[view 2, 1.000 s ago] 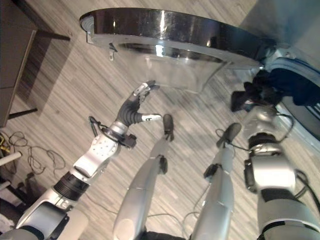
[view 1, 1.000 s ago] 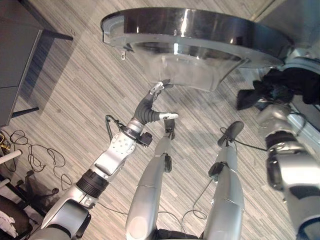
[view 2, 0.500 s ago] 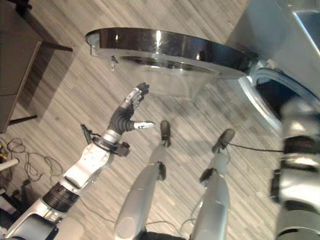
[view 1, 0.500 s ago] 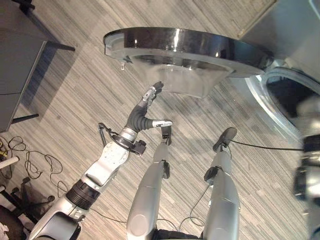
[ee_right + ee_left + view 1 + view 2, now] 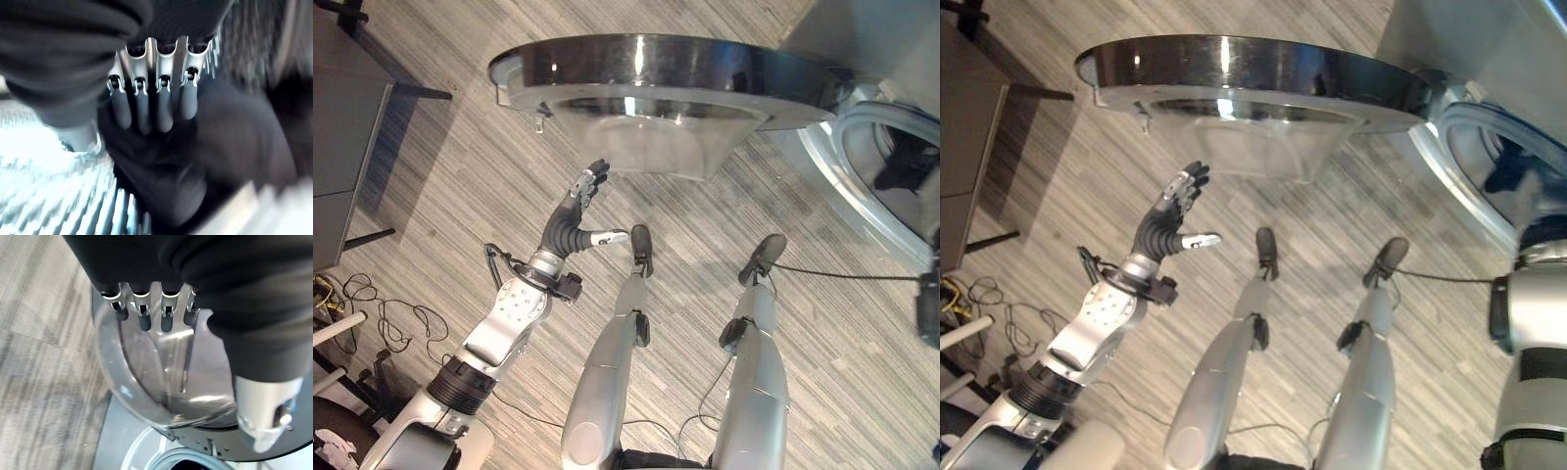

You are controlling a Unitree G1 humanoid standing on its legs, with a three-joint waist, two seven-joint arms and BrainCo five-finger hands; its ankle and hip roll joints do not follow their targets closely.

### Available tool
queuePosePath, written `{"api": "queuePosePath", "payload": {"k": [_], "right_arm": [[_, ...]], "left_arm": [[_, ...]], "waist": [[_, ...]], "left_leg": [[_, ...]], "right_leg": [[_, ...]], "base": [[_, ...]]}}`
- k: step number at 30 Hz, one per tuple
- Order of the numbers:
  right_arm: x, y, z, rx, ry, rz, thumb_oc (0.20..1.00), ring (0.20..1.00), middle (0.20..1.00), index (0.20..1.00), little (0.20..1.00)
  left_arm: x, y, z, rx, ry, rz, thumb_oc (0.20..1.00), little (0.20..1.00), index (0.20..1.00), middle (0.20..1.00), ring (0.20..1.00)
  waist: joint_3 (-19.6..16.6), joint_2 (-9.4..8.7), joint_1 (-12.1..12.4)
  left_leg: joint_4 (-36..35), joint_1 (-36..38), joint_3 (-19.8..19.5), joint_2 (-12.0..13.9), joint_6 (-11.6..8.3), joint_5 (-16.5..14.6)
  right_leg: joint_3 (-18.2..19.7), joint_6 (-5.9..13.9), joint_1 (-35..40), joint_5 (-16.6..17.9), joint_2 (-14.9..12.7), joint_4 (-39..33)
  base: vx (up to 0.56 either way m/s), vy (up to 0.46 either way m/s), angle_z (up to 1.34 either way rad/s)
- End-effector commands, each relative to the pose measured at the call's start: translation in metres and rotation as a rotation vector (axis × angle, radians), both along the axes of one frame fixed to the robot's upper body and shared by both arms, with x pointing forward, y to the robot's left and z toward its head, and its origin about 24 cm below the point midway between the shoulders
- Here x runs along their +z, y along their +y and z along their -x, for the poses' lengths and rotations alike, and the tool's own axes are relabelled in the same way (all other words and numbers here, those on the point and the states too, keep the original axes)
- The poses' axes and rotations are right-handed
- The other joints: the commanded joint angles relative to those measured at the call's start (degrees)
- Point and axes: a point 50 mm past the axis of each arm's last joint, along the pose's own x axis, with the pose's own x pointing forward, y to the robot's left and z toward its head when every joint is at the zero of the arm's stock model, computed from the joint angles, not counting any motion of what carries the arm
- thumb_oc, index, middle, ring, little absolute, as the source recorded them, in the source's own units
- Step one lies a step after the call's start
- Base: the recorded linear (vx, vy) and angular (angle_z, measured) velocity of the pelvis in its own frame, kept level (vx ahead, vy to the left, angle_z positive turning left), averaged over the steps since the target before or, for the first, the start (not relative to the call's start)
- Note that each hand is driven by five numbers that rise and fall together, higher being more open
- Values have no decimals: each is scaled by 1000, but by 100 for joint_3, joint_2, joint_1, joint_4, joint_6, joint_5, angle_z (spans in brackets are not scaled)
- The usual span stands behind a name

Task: Grab the laundry basket,head to the washer,open it,put in the laundry and shut it.

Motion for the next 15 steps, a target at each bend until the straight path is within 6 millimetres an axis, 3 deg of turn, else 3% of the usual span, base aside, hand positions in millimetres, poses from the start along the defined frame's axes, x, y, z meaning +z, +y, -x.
{"api": "queuePosePath", "payload": {"k": [1, 3, 4, 10, 12, 14, 15], "right_arm": [[-4, 6, 8, 42, -130, 64, 1000, 1000, 1000, 1000, 1000], [-16, 13, 8, 57, -128, 73, 1000, 1000, 1000, 1000, 1000], [-39, 25, 11, 92, -103, 104, 1000, 1000, 1000, 1000, 1000], [-42, 25, 12, 89, -99, 101, 1000, 1000, 1000, 1000, 1000], [-109, 42, 25, 147, 66, 129, 1000, 1000, 1000, 1000, 1000], [-213, 59, 74, 277, 433, 207, 1000, 1000, 1000, 1000, 1000], [-251, 68, 105, 379, 586, 216, 1000, 1000, 1000, 1000, 1000]], "left_arm": [[-5, -13, 14, -73, -11, 55, 1000, 1000, 1000, 1000, 1000], [-7, -11, 14, -69, -6, 50, 1000, 1000, 1000, 1000, 1000], [-12, -10, 15, -65, 9, 53, 1000, 1000, 1000, 1000, 1000], [-13, -10, 16, -66, 13, 49, 1000, 1000, 1000, 1000, 1000], [-22, -6, 19, -67, 44, 30, 1000, 1000, 1000, 1000, 1000], [-41, 8, 27, -48, 110, -23, 1000, 1000, 1000, 1000, 1000], [-47, 19, 36, -37, 141, -43, 1000, 1000, 1000, 1000, 1000]], "waist": [[-342, 261, 50], [-364, 221, 36], [-411, 102, -42], [-421, 90, -29], [-522, -126, -231], [-669, -403, -534], [-734, -554, -654]], "left_leg": [[185, 517, -256, 655, -834, -659], [242, 544, -276, 645, -823, -704], [325, 659, -272, 634, -791, -824], [335, 674, -277, 635, -790, -834], [596, 988, -271, 672, -710, -1079], [821, 1570, -137, 734, -664, -1285], [968, 1957, -144, 783, -651, -1414]], "right_leg": [[243, 352, -246, -1046, -60, 748], [231, 345, -170, -1046, -60, 736], [209, 330, 41, -1021, -31, 664], [200, 332, 72, -1017, -28, 648], [177, 305, 515, -989, -25, 594], [103, 259, 1238, -934, -61, 518], [106, 253, 1630, -965, -112, 570]], "base": [[0, 0, 0], [0, 0, 0], [0, 0, 0], [0, 5, 0], [6, 83, -2], [45, 171, 2], [110, 109, 3]]}}
